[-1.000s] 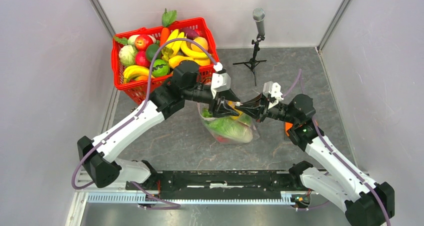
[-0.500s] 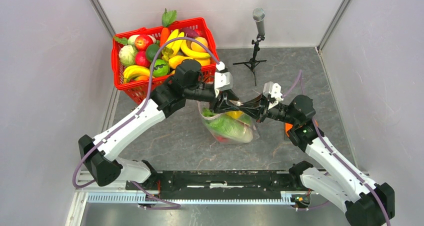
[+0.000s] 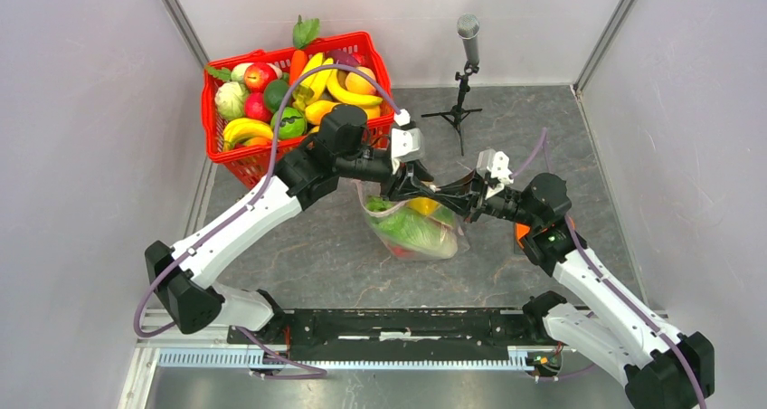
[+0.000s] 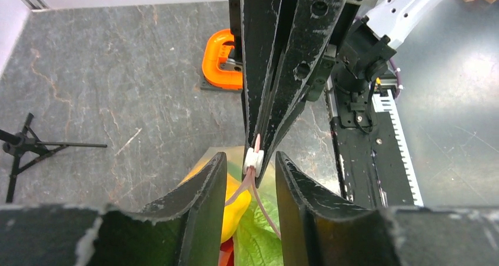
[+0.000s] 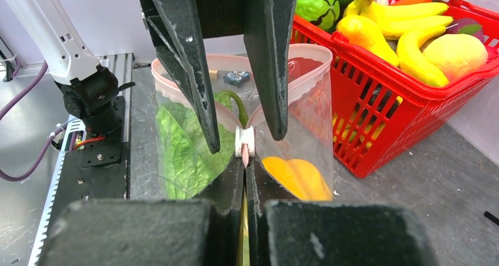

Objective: Place the food in the zip-top bag and seal the zipper
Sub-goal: Zip the zipper food storage bag at the center of the board.

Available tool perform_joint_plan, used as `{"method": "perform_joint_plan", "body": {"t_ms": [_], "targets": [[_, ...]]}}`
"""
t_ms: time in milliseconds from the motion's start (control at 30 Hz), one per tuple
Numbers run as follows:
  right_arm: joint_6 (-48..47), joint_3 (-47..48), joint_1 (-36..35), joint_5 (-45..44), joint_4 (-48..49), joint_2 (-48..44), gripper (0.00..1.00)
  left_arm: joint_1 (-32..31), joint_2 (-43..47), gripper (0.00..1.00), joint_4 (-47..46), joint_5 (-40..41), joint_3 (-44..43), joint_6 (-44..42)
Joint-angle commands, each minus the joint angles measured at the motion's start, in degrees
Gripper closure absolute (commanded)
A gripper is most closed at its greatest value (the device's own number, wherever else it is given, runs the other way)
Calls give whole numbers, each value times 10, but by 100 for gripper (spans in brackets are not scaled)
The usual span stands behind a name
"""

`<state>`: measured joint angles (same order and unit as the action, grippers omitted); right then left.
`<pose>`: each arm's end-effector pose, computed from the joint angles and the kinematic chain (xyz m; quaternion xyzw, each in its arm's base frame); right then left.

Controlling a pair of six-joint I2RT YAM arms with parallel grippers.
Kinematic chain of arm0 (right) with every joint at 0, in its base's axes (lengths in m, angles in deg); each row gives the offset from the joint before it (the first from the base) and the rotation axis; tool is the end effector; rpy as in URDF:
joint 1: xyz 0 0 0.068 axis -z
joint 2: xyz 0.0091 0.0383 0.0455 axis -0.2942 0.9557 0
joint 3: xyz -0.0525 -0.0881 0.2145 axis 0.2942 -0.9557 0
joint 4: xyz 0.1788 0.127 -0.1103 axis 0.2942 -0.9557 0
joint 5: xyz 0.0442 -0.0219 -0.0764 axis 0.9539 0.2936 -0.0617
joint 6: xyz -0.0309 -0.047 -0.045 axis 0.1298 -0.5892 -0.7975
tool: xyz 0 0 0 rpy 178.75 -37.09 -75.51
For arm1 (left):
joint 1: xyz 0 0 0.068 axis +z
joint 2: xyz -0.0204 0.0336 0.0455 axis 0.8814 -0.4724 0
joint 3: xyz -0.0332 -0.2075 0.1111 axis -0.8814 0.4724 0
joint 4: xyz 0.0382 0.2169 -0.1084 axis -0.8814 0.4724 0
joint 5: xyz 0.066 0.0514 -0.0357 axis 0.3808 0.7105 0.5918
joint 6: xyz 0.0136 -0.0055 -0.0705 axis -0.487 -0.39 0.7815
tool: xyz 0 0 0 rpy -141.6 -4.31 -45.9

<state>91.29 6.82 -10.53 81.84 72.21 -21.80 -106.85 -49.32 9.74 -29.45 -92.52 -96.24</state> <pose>0.1759 0.1396 0.3020 -0.3984 0.5443 0.4397 0.5930 0.1910 -0.2494 0.3602 0.5783 0.5393 -0.4214 0.4440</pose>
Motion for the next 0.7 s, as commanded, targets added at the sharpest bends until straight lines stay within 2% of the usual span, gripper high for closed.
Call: {"method": "perform_joint_plan", "body": {"t_ms": [0,100,367,533,567,600,667], "targets": [[-2,-4,-1,-5,12,-9,100,-2,-8,57,31,-11,-27,-32],[2,-5,-2,-3,17,-10,100,-2,-12,60,35,-4,-31,-33],[-4,-9,-2,-8,13,-16,100,-2,-2,87,22,17,-33,-33],[-10,-11,-2,-23,8,-25,100,-2,0,89,57,26,-39,-52],[-9,-11,-2,-23,9,-25,100,-2,0,95,57,23,-39,-52],[-9,-10,-2,-21,10,-24,100,-2,0,98,57,24,-39,-52],[-8,-9,-2,-21,11,-22,100,-2,-1,98,59,28,-39,-55]]}}
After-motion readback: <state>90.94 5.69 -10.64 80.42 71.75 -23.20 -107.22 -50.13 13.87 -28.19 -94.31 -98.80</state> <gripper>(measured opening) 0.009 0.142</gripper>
